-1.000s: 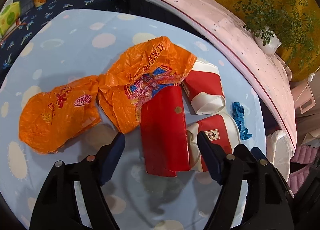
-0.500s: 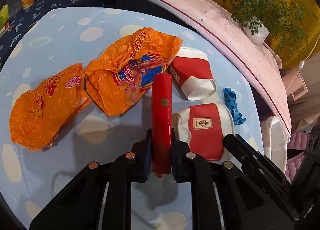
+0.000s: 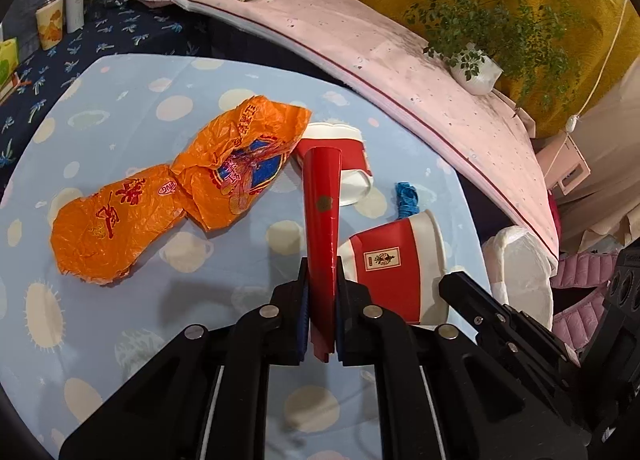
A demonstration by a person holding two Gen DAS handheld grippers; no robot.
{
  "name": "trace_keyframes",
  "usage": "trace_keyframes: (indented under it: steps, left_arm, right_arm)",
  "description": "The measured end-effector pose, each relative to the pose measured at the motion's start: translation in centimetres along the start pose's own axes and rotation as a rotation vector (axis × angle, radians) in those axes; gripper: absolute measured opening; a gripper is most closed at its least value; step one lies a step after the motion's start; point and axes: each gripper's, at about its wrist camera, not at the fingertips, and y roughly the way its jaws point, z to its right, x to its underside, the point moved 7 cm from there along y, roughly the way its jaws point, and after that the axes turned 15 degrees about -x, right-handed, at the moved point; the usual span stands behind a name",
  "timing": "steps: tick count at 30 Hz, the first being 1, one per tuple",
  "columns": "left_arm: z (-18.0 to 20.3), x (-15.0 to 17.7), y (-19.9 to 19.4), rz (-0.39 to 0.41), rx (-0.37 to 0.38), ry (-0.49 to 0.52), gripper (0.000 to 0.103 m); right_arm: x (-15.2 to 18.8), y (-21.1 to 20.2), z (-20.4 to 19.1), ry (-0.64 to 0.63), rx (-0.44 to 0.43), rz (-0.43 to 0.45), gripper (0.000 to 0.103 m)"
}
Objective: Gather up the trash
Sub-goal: 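Grasp the red-and-white paper cup with the right tool while the left holds the red box, then carry the red box and paper cup over the bin and release both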
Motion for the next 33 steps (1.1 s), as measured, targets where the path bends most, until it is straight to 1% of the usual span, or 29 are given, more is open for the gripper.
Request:
trace_keyframes:
  steps: [6, 13, 19, 23, 33]
  left_arm:
    - [1.2, -0.1, -1.9, 0.027, 0.013, 0.016, 0.009]
    - [4.2, -0.4, -4.6, 0.066, 0.051, 0.067, 0.009]
    - [8.5, -0.7, -6.8, 0.091, 0.109, 0.122, 0.009]
    - [11.9, -0.7, -8.0, 0.104, 0.145, 0.171, 0.009]
    - [20.5, 0.6, -9.0, 0.093, 0.235, 0.31, 0.009]
  right_arm:
    - [-1.0, -3.0, -0.3, -0.031, 0.041, 0.054, 0.003]
    - [-2.8, -7.8, 0.6, -0.028, 0.089, 0.144, 0.003]
    - [-4.4, -12.9, 2.6, 0.002, 0.139, 0.236, 0.003]
    - [-5.1, -16.3, 4.5, 0.02, 0.188, 0.29, 0.003]
    - [-5.2, -23.1, 10.5, 0.08, 0.327, 0.381, 0.003]
